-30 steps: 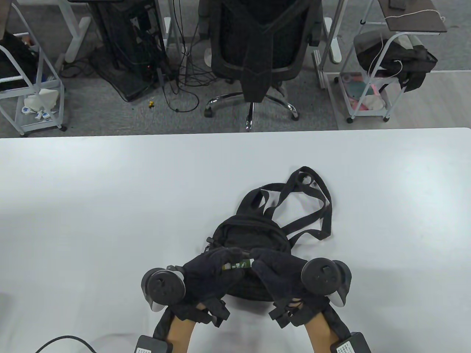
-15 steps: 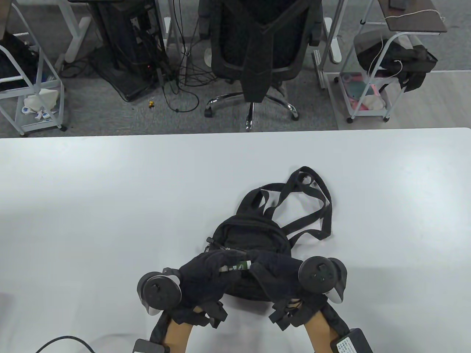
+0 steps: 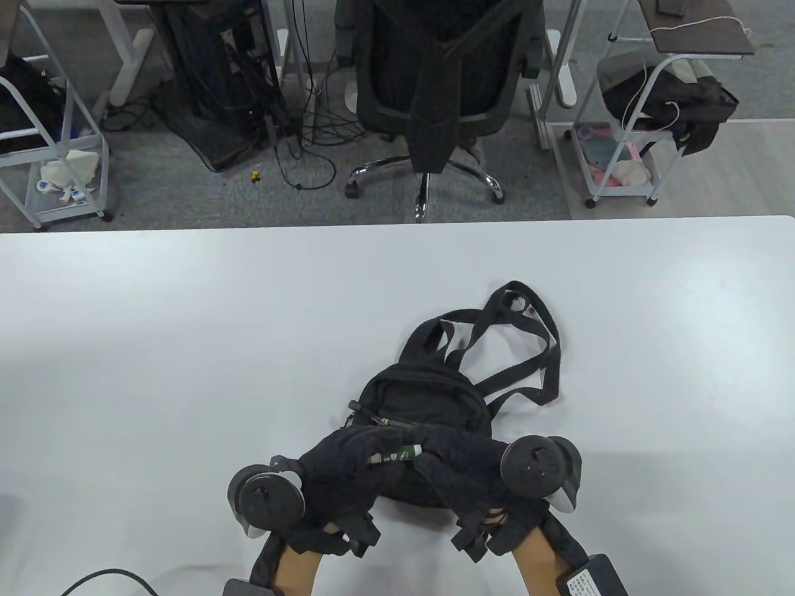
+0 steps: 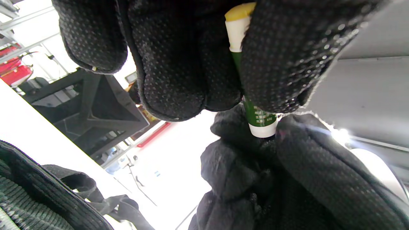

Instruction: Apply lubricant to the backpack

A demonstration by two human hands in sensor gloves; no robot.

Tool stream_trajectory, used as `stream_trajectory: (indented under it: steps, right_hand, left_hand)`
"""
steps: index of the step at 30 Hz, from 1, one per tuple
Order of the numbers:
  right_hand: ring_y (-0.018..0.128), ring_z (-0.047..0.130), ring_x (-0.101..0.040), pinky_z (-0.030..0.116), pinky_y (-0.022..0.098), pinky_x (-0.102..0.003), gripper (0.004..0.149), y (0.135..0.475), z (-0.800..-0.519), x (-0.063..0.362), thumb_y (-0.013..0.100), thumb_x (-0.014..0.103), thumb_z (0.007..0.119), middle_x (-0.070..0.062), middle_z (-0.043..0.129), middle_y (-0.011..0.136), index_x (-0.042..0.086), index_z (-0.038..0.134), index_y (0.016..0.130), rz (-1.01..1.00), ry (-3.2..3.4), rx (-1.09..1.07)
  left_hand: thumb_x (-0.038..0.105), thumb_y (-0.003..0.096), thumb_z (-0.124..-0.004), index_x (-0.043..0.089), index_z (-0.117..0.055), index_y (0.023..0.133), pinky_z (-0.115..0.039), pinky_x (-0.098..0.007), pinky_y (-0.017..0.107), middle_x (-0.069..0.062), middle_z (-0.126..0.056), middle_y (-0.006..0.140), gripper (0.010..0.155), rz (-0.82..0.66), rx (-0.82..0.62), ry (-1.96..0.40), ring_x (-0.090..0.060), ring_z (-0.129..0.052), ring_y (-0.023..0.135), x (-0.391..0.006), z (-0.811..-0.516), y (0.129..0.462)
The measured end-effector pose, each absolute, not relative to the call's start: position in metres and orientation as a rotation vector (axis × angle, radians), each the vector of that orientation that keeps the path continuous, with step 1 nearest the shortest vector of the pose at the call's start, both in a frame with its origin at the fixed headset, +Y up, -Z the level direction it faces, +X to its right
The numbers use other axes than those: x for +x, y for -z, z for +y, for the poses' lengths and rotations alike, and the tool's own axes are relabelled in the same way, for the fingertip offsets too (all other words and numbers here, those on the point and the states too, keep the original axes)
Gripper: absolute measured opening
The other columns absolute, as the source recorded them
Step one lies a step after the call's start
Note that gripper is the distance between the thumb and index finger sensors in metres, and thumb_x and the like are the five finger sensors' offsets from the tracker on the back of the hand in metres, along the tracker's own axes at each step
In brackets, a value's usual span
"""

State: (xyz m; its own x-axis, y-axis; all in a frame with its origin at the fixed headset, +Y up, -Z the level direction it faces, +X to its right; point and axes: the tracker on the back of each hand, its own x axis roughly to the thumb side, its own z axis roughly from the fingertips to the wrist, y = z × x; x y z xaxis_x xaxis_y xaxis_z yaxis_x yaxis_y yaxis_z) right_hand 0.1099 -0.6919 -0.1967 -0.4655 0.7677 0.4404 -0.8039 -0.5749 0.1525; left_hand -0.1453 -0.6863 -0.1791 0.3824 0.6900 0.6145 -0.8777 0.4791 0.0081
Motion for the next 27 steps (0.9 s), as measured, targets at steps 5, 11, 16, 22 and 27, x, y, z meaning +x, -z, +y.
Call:
stream_trajectory:
  steps: [5, 11, 16, 22, 27]
  right_hand:
    - [0.049, 0.108, -0.020, 0.083, 0.052, -0.050, 0.054, 0.1969, -0.6929, 0.1097, 0.049, 0.059, 0.070, 0.000, 0.098, 0.073, 0.026, 0.083, 0.090, -0.111, -2.113, 0.539]
    - [0.056, 0.106, -0.017, 0.082, 0.056, -0.050, 0.056, 0.1951, -0.6895, 0.1083, 0.047, 0.048, 0.085, 0.001, 0.092, 0.082, 0.027, 0.073, 0.097, -0.108, -2.107, 0.588]
    - [0.050, 0.108, -0.020, 0.083, 0.052, -0.050, 0.055, 0.1953, -0.6916, 0.1099, 0.049, 0.058, 0.071, -0.001, 0.097, 0.075, 0.025, 0.082, 0.091, -0.121, -2.102, 0.538]
    - [0.058, 0.106, -0.017, 0.082, 0.056, -0.050, 0.055, 0.1960, -0.6906, 0.1106, 0.047, 0.047, 0.085, 0.002, 0.091, 0.083, 0.029, 0.072, 0.097, -0.095, -2.085, 0.588]
    - [0.048, 0.109, -0.021, 0.084, 0.051, -0.050, 0.056, 0.1983, -0.6959, 0.1113, 0.048, 0.060, 0.070, -0.002, 0.099, 0.073, 0.025, 0.085, 0.089, -0.093, -2.120, 0.525]
  left_hand:
    - [0.040, 0.0365, -0.101, 0.019, -0.092, 0.083, -0.084, -0.061, 0.055, -0.003, -0.102, 0.073, 0.052, -0.592, 0.363, -1.024, -0.028, -0.112, 0.054, -0.1466, -0.6861, 0.1785]
    - [0.041, 0.0366, -0.101, 0.019, -0.092, 0.083, -0.084, -0.062, 0.056, -0.003, -0.102, 0.073, 0.052, -0.591, 0.354, -1.012, -0.028, -0.111, 0.055, -0.1480, -0.6863, 0.1789]
    - [0.041, 0.0363, -0.101, 0.019, -0.092, 0.082, -0.084, -0.061, 0.056, -0.003, -0.102, 0.073, 0.052, -0.594, 0.352, -1.003, -0.028, -0.112, 0.054, -0.1468, -0.6864, 0.1785]
    - [0.040, 0.0366, -0.101, 0.019, -0.092, 0.083, -0.084, -0.062, 0.056, -0.003, -0.102, 0.073, 0.051, -0.595, 0.352, -1.006, -0.028, -0.111, 0.055, -0.1466, -0.6867, 0.1787]
    - [0.040, 0.0365, -0.101, 0.020, -0.092, 0.082, -0.084, -0.061, 0.056, -0.003, -0.102, 0.073, 0.051, -0.595, 0.358, -1.009, -0.028, -0.111, 0.055, -0.1476, -0.6859, 0.1785]
